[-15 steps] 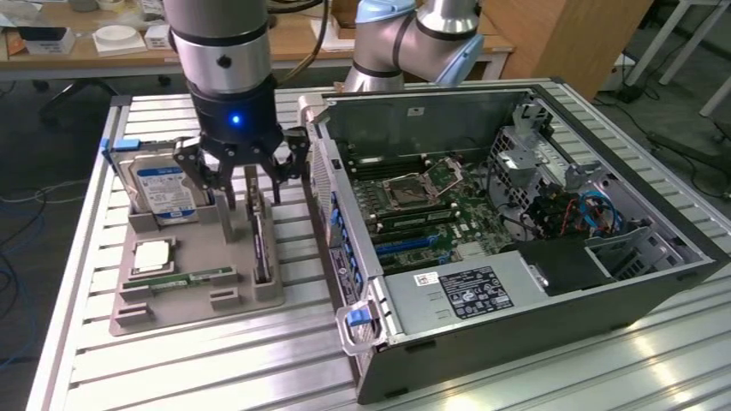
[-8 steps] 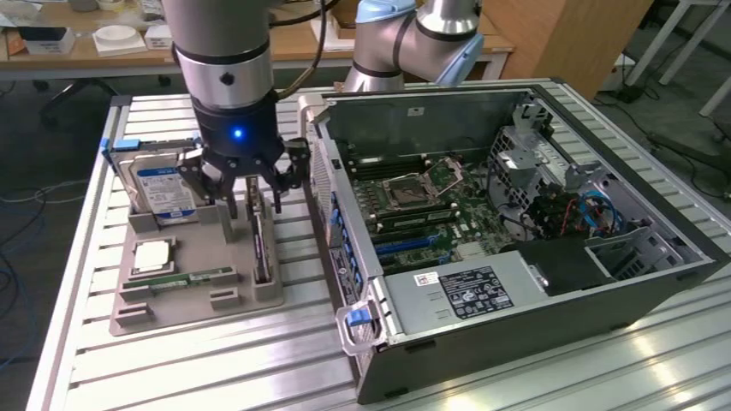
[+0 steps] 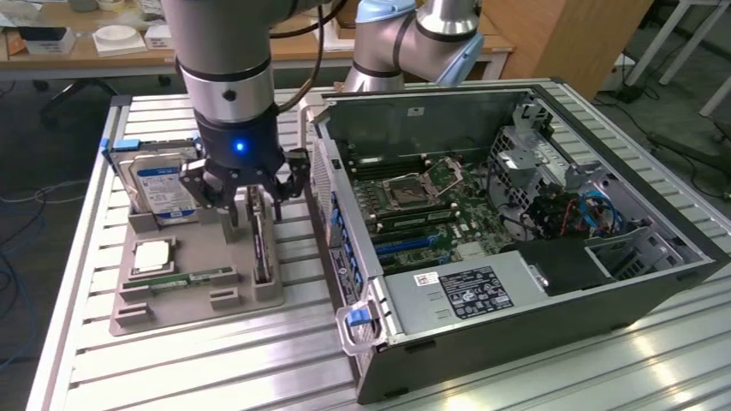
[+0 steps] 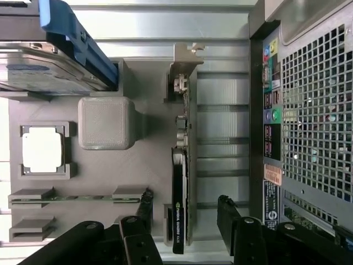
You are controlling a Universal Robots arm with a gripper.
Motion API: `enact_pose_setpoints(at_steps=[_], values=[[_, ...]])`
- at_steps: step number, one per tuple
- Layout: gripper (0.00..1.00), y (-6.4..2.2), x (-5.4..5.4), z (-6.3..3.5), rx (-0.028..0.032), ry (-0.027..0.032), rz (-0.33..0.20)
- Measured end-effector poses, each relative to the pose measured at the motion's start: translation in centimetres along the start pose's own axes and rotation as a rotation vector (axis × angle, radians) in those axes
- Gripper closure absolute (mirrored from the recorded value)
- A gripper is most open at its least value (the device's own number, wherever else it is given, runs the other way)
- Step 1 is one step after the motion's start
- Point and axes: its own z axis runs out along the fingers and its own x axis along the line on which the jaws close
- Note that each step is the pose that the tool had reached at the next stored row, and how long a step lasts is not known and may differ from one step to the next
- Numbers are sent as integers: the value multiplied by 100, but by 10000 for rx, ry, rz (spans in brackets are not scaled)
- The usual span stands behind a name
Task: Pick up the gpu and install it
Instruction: 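Pick up the gpu and move the gpu toward the slot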
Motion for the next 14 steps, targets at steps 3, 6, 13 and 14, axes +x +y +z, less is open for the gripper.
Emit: enact_pose_setpoints(at_steps=[3, 6, 13, 14], values=[[41, 0, 9, 24, 8, 190, 6], [41, 4, 8, 36, 10, 415, 16], [41, 45, -6, 131, 86, 393, 15], [41, 60, -8, 138, 153, 385, 14]])
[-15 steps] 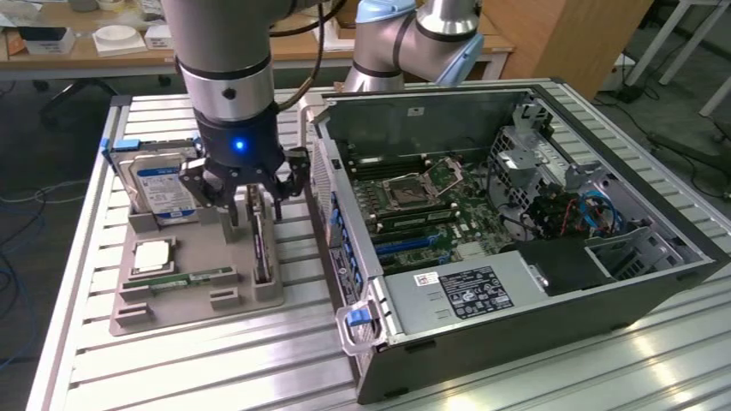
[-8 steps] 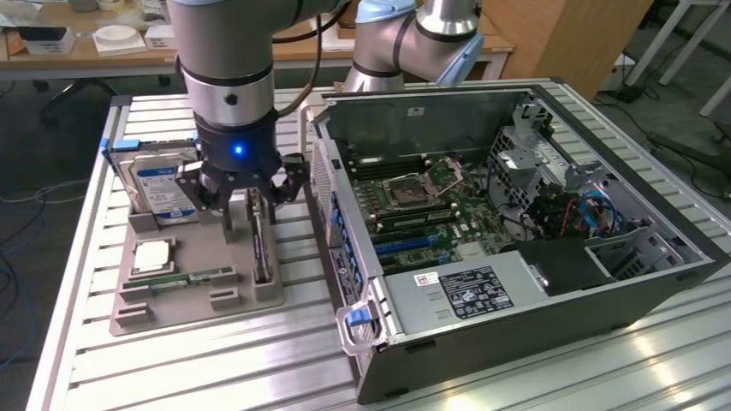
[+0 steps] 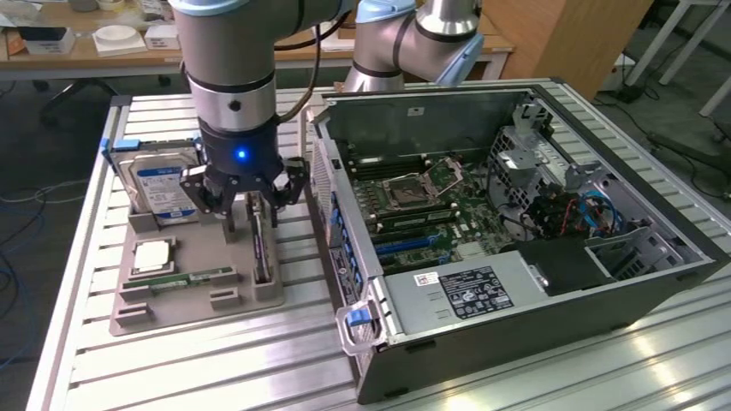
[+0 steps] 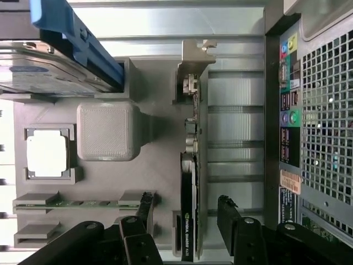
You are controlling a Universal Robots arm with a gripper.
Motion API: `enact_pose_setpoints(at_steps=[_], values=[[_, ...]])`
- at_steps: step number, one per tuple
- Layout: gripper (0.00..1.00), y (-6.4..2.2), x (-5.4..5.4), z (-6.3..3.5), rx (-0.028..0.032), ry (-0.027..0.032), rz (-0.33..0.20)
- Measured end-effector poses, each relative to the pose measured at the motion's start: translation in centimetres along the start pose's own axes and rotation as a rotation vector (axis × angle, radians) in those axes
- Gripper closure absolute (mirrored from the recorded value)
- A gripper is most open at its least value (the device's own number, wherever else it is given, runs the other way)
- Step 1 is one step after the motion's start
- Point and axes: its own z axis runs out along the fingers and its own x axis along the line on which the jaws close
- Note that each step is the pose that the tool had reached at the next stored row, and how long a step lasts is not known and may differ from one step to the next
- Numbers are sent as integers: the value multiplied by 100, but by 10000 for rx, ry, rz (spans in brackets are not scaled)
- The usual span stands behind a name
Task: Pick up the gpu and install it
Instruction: 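Pick up the gpu and move the gpu toward the slot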
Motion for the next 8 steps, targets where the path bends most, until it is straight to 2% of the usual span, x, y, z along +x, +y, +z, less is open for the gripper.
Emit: enact_pose_setpoints(at_steps=[2, 6, 8], values=[[41, 26, 0, 19, 132, -19, 2], [41, 30, -2, 91, 145, -26, 0], [41, 37, 0, 119, 163, -60, 4]])
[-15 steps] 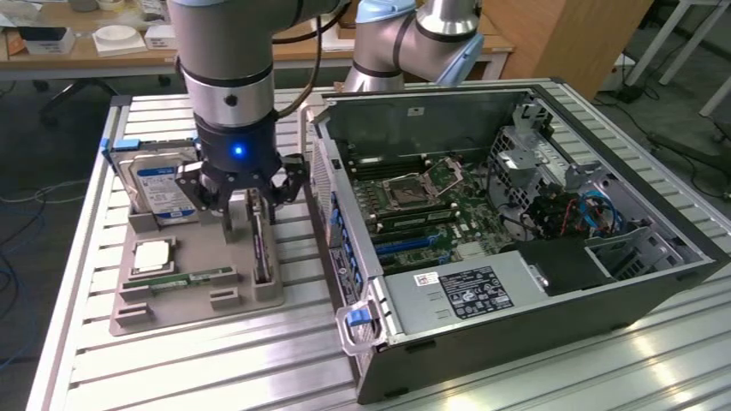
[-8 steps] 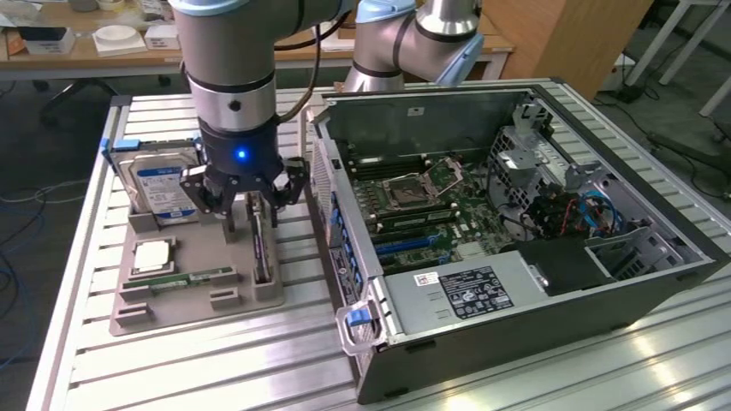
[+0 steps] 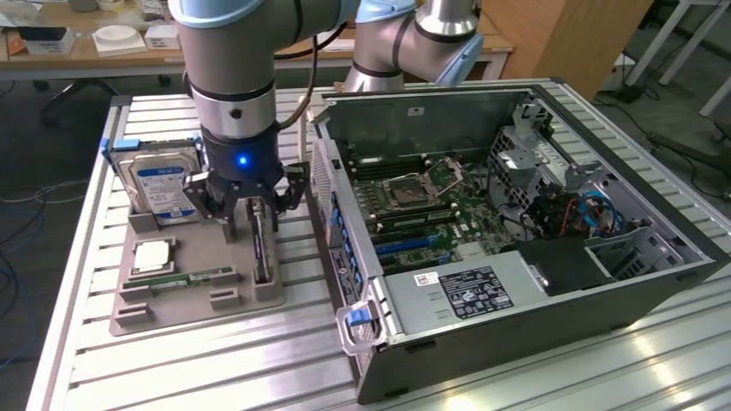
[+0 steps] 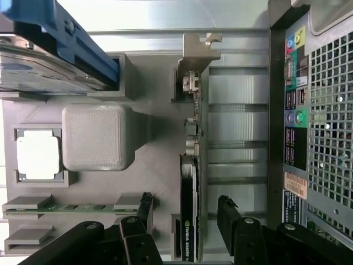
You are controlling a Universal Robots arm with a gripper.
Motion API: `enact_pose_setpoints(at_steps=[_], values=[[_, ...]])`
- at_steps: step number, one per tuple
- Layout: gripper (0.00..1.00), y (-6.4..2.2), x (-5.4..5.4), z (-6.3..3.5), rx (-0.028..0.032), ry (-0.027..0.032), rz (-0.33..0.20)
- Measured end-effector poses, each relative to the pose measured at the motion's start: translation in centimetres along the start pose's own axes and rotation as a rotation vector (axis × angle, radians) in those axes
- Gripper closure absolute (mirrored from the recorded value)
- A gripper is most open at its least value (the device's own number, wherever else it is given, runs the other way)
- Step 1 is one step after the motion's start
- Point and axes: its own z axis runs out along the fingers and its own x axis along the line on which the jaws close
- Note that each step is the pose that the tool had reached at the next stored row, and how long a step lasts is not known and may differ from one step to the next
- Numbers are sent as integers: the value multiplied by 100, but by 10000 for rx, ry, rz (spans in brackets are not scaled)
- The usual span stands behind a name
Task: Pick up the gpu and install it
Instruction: 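Pick up the gpu and move the gpu toward the slot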
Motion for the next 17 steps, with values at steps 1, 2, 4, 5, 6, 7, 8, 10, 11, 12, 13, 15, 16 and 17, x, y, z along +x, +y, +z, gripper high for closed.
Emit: enact_pose_setpoints(at_steps=[1, 2, 4, 5, 6, 7, 8, 10, 11, 12, 13, 15, 16, 17], values=[[41, 4, 0, 10, 20, -35, -2], [41, 6, -1, 21, 42, -65, -3], [41, 9, -2, 37, 70, -105, -4], [41, 9, -2, 45, 72, -116, -5], [41, 9, -2, 55, 72, -123, -6], [41, 9, -2, 72, 72, -131, -4], [41, 9, -2, 91, 72, -136, -4], [41, 10, -2, 127, 72, -140, -4], [41, 12, -1, 145, 72, -142, -3], [41, 17, 0, 154, 72, -142, 0], [41, 23, -1, 156, 73, -140, -2], [41, 44, -1, 163, 71, -143, -3], [41, 51, -1, 167, 71, -144, -3], [41, 51, -1, 168, 72, -142, -4]])
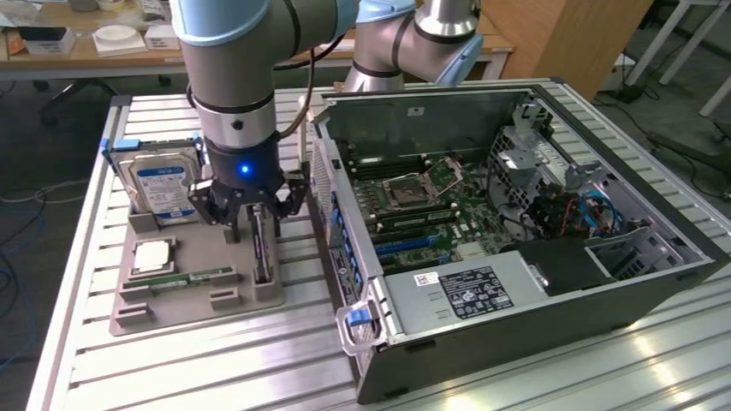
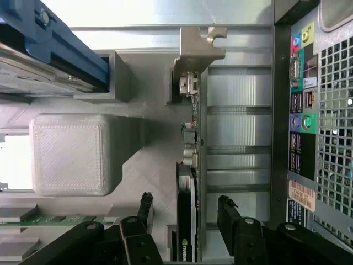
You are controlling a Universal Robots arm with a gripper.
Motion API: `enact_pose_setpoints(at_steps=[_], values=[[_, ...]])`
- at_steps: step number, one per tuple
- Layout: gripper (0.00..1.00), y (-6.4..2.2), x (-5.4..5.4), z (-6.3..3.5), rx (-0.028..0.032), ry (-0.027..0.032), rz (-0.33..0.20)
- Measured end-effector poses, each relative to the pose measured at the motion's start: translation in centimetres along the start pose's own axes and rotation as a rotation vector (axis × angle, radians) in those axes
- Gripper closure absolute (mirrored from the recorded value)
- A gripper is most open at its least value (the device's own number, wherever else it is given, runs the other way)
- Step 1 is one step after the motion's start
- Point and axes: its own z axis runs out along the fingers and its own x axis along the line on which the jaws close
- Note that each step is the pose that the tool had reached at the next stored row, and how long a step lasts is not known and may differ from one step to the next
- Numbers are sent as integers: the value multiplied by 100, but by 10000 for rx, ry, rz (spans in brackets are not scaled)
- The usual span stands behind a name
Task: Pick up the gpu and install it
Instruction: 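Pick up the gpu and move the gpu toward the slot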
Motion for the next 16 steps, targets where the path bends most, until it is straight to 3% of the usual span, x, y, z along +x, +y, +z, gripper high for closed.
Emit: enact_pose_setpoints(at_steps=[9, 16], values=[[41, 31, 2, 136, 0, 0, 0], [41, 43, 2, 145, 0, 0, 0]])
